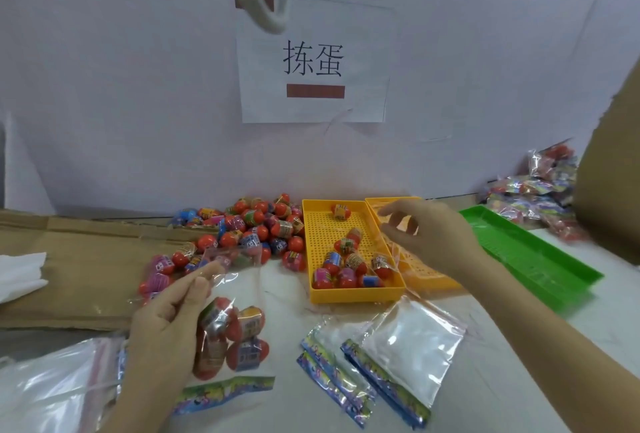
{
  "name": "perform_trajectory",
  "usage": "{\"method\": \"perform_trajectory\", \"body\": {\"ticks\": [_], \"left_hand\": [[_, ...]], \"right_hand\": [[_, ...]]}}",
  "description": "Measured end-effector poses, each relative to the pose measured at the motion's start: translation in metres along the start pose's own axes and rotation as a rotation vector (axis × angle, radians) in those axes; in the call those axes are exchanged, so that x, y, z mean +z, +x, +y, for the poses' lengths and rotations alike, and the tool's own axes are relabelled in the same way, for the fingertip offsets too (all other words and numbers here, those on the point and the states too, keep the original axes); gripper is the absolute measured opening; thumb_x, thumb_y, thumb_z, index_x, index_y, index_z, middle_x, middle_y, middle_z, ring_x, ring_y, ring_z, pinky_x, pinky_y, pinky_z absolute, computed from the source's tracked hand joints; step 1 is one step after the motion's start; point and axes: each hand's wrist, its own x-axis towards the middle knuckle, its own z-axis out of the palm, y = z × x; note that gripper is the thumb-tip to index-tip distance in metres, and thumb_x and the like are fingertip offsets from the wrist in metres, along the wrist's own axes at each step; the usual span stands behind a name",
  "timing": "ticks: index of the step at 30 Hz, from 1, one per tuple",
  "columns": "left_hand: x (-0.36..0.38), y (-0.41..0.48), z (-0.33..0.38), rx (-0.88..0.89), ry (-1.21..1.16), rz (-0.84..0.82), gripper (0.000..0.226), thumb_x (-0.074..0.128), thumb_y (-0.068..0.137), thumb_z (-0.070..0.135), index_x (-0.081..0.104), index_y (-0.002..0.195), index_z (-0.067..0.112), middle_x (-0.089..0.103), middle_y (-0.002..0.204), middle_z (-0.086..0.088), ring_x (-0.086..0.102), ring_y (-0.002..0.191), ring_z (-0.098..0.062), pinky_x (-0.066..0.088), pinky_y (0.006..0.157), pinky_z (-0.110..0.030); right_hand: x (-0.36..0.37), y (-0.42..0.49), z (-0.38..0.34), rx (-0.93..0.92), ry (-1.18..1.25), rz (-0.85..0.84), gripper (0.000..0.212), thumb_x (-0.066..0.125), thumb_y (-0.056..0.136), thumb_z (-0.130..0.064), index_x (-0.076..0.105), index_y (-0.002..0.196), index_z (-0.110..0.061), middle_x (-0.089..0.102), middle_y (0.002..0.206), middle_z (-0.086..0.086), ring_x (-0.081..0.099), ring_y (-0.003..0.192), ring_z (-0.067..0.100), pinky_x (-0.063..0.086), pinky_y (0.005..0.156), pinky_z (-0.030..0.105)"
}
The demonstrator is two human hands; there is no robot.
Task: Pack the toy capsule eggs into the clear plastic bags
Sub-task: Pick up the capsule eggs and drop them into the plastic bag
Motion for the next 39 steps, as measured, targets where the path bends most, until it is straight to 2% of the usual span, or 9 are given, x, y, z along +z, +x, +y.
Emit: {"method": "perform_trajectory", "body": {"ticks": [3,8,12,15,19,24,28,33,39], "left_hand": [[0.0,0.0,0.002,-0.015,-0.004,0.004,0.023,0.053,0.095,0.02,0.071,0.097,0.034,0.073,0.1,0.011,0.066,0.098,-0.017,0.056,0.074,-0.036],[-0.003,0.003,0.002,-0.011,-0.019,0.024,0.021,0.056,0.088,0.032,0.073,0.099,0.037,0.074,0.098,0.017,0.067,0.099,-0.017,0.058,0.08,-0.05],[-0.004,0.001,0.003,0.001,0.006,0.031,0.021,0.054,0.092,0.027,0.072,0.099,0.038,0.074,0.097,0.016,0.067,0.099,-0.018,0.057,0.083,-0.053],[-0.003,0.0,0.007,0.02,0.016,0.008,0.023,0.054,0.085,0.036,0.071,0.1,0.039,0.073,0.095,0.023,0.067,0.095,-0.009,0.057,0.083,-0.049],[0.0,-0.002,0.01,0.018,-0.034,0.027,0.023,0.054,0.09,0.031,0.072,0.104,0.033,0.073,0.098,0.022,0.068,0.097,-0.003,0.056,0.087,-0.05],[0.001,-0.005,0.015,0.013,-0.094,0.049,0.025,0.055,0.085,0.033,0.071,0.104,0.034,0.074,0.101,0.018,0.069,0.097,-0.008,0.055,0.089,-0.052],[-0.003,-0.001,0.014,0.019,-0.103,0.092,0.025,0.052,0.097,0.018,0.071,0.111,0.026,0.074,0.103,0.015,0.069,0.1,-0.011,0.056,0.089,-0.049],[-0.004,-0.002,0.016,0.002,-0.079,0.091,0.028,0.053,0.097,0.022,0.067,0.119,0.03,0.073,0.104,0.017,0.069,0.098,-0.011,0.058,0.086,-0.042],[-0.011,0.003,0.016,-0.106,-0.305,0.076,0.048,0.068,0.072,0.039,0.07,0.115,0.02,0.075,0.104,-0.006,0.073,0.092,-0.025,0.062,0.071,-0.043]], "right_hand": [[-0.014,0.026,0.032,0.474,0.389,0.29,0.018,0.061,0.092,-0.028,0.058,0.109,-0.023,0.065,0.094,0.004,0.058,0.066,0.02,0.047,0.048,0.025],[-0.048,0.047,0.064,0.959,0.347,-0.623,0.044,0.065,0.09,-0.024,0.051,0.132,-0.02,0.065,0.122,0.004,0.068,0.09,0.026,0.058,0.076,0.038],[-0.078,0.057,0.081,0.76,0.165,-0.466,0.072,0.057,0.09,0.005,0.023,0.151,-0.013,0.04,0.147,0.02,0.068,0.099,0.017,0.053,0.081,0.023],[-0.081,0.049,0.098,0.897,0.41,-0.479,0.05,0.05,0.093,-0.003,0.043,0.142,-0.009,0.062,0.121,0.018,0.07,0.061,0.012,0.055,0.048,0.021],[-0.065,0.029,0.075,0.742,-0.266,-0.636,0.042,0.059,0.094,-0.03,0.055,0.132,-0.014,0.062,0.124,0.003,0.062,0.108,0.022,0.051,0.091,0.033],[-0.013,-0.004,0.001,0.357,-0.168,-0.009,0.025,0.051,0.096,-0.02,0.061,0.115,-0.033,0.071,0.086,0.0,0.065,0.076,0.025,0.046,0.058,0.031],[0.032,-0.024,-0.084,0.282,0.706,-0.258,0.039,0.055,0.093,-0.002,0.056,0.107,-0.039,0.066,0.099,-0.007,0.063,0.086,0.001,0.054,0.071,0.021],[0.08,-0.014,-0.152,0.34,1.02,-0.591,0.029,0.066,0.079,-0.05,0.056,0.106,-0.044,0.068,0.097,-0.018,0.066,0.087,-0.002,0.057,0.07,0.023],[0.1,0.006,-0.174,0.482,1.227,-0.437,0.005,0.068,0.088,-0.023,0.071,0.09,-0.019,0.073,0.077,-0.003,0.066,0.063,0.006,0.05,0.055,0.017]]}}
